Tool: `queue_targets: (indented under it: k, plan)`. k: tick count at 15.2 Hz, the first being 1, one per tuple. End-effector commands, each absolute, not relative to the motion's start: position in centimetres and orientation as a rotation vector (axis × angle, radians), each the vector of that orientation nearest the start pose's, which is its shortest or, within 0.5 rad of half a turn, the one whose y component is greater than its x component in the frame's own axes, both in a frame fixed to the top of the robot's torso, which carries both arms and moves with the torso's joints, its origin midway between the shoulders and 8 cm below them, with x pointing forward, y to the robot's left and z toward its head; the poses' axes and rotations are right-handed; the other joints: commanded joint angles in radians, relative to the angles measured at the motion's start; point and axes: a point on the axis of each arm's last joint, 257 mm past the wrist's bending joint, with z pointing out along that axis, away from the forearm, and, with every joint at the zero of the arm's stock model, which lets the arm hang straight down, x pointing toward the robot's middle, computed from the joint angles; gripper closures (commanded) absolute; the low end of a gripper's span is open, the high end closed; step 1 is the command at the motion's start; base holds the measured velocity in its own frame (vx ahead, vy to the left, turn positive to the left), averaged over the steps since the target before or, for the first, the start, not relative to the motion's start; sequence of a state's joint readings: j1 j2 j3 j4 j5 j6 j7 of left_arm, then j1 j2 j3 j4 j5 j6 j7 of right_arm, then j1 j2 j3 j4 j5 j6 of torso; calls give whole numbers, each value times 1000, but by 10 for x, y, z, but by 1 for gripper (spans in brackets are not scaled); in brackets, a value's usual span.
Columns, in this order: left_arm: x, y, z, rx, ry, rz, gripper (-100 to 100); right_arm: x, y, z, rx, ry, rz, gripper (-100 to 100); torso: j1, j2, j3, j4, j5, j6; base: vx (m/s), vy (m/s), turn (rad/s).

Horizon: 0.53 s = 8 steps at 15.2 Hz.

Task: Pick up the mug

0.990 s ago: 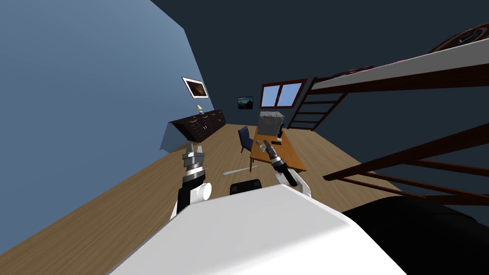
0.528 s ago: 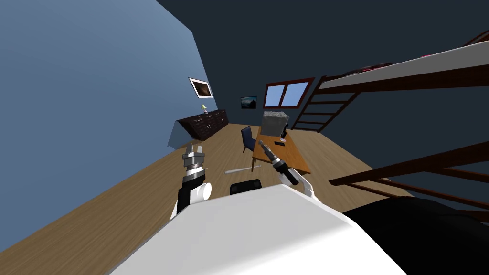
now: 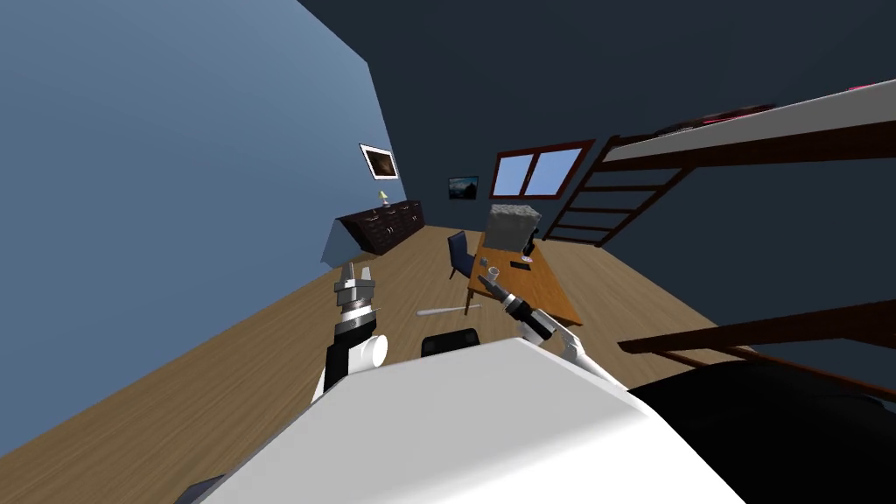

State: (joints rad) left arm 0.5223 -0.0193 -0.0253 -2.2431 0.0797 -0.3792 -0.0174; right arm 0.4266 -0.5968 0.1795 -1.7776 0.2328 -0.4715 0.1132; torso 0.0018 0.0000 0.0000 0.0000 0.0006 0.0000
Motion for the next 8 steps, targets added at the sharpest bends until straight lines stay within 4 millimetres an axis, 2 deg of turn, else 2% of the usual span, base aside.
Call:
queue_targets:
  k: [1,5,6,8]
  plan:
    - [367,288,-25,-862,675,-1312,0,382,-253,-260,211,1665,896,-100,0,0,0,0,0,0,3,31,123]
    - [367,288,-25,-862,675,-1312,0,377,-270,-283,149,1749,834,-100,0,-1,0,0,0,0,9,34,119]
    - [367,288,-25,-863,675,-1312,0,373,-277,-298,106,1796,801,-100,0,-1,0,0,0,0,16,32,141]
    - [367,288,-25,-862,675,-1312,0,371,-285,-303,98,1815,782,-100,0,-1,-1,0,0,0,15,23,87]
